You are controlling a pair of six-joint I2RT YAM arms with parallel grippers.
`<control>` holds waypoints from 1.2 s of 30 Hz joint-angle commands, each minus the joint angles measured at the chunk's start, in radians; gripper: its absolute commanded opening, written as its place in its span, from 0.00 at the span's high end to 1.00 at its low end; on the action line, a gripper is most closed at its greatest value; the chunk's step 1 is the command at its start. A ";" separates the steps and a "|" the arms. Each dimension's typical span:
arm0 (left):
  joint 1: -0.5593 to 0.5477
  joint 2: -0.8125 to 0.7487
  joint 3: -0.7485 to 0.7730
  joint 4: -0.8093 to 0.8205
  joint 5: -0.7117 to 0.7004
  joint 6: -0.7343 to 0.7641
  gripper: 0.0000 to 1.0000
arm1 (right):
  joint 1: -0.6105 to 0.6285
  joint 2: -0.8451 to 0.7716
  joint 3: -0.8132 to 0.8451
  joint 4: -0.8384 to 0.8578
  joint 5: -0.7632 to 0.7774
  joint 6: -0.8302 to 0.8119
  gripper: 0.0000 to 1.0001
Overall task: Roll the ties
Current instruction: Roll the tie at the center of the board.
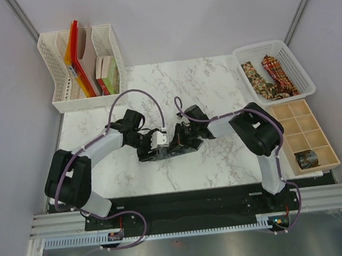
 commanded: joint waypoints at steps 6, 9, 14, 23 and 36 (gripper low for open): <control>0.003 -0.019 0.031 0.003 0.041 -0.083 0.31 | -0.016 0.064 -0.005 -0.068 0.134 -0.039 1.00; -0.005 -0.002 0.041 0.020 0.040 -0.101 0.29 | -0.016 0.070 -0.005 -0.065 0.133 -0.028 1.00; -0.028 0.010 0.034 0.058 0.023 -0.132 0.28 | -0.017 0.088 -0.002 -0.057 0.131 -0.010 1.00; -0.075 0.024 0.083 0.126 -0.024 -0.252 0.48 | -0.005 0.097 -0.013 -0.030 0.125 0.024 1.00; -0.117 0.231 0.164 0.083 -0.130 -0.333 0.43 | 0.021 0.056 -0.071 0.160 0.045 0.176 0.98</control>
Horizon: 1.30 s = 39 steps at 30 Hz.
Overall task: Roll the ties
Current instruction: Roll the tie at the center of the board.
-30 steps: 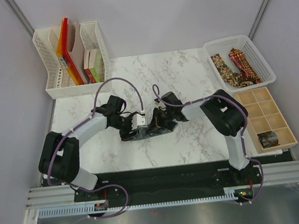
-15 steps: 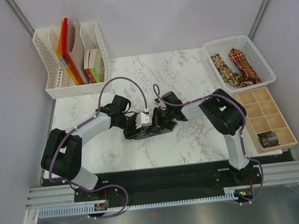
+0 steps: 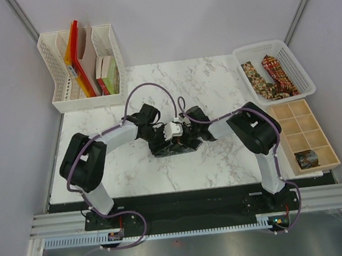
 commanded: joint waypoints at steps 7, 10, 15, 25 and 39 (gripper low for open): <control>-0.009 0.108 0.016 -0.108 -0.059 0.073 0.55 | -0.054 -0.084 -0.027 -0.021 -0.036 -0.023 0.82; -0.007 0.134 0.030 -0.143 -0.065 0.095 0.60 | -0.090 -0.134 -0.001 -0.103 -0.068 -0.081 0.74; -0.007 0.156 0.044 -0.158 -0.054 0.108 0.60 | -0.116 -0.170 -0.013 -0.104 -0.097 -0.100 0.57; -0.007 0.153 0.055 -0.162 -0.036 0.115 0.57 | -0.056 -0.127 -0.056 0.083 -0.065 0.051 0.46; -0.004 0.141 0.056 -0.162 -0.027 0.105 0.51 | -0.028 -0.062 -0.064 -0.019 0.012 -0.044 0.80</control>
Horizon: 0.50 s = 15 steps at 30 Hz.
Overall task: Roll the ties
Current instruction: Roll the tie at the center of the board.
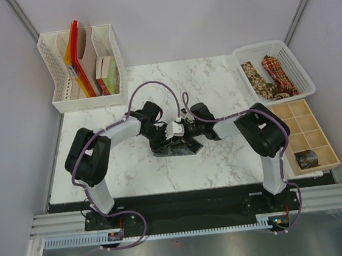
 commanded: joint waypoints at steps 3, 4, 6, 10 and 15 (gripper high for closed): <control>-0.005 0.044 -0.036 -0.064 -0.032 0.021 0.49 | -0.006 0.023 -0.004 -0.137 0.082 -0.118 0.99; -0.005 0.041 -0.036 -0.064 -0.032 0.019 0.48 | -0.010 0.021 -0.001 -0.166 0.087 -0.130 1.00; -0.005 0.024 -0.035 -0.064 -0.030 0.018 0.45 | -0.017 0.020 -0.001 -0.192 0.100 -0.158 1.00; -0.005 -0.023 -0.026 -0.064 -0.009 -0.008 0.36 | -0.032 0.020 -0.002 -0.280 0.128 -0.219 1.00; -0.005 -0.078 -0.021 -0.064 0.026 -0.024 0.29 | -0.049 0.041 0.013 -0.314 0.151 -0.255 1.00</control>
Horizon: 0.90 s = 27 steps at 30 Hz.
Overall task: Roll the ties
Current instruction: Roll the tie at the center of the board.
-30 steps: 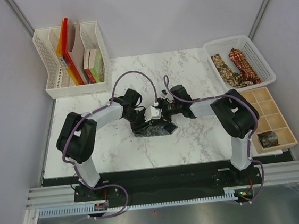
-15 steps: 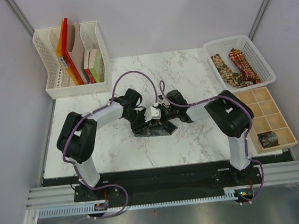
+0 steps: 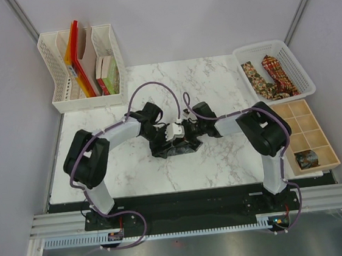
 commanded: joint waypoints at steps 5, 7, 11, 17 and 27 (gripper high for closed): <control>0.015 -0.119 -0.023 -0.018 0.070 -0.020 0.24 | -0.030 0.068 0.013 -0.224 0.171 -0.161 1.00; 0.026 -0.151 -0.021 -0.009 0.083 -0.027 0.21 | -0.036 0.074 0.015 -0.233 0.180 -0.172 1.00; 0.046 -0.194 -0.078 0.045 0.090 0.005 0.16 | -0.045 0.095 0.027 -0.275 0.200 -0.205 1.00; 0.055 -0.204 -0.154 0.118 0.128 0.115 0.14 | -0.047 0.134 0.054 -0.315 0.225 -0.230 1.00; 0.032 -0.135 -0.164 0.267 0.045 0.074 0.22 | -0.033 0.163 0.071 -0.342 0.242 -0.227 1.00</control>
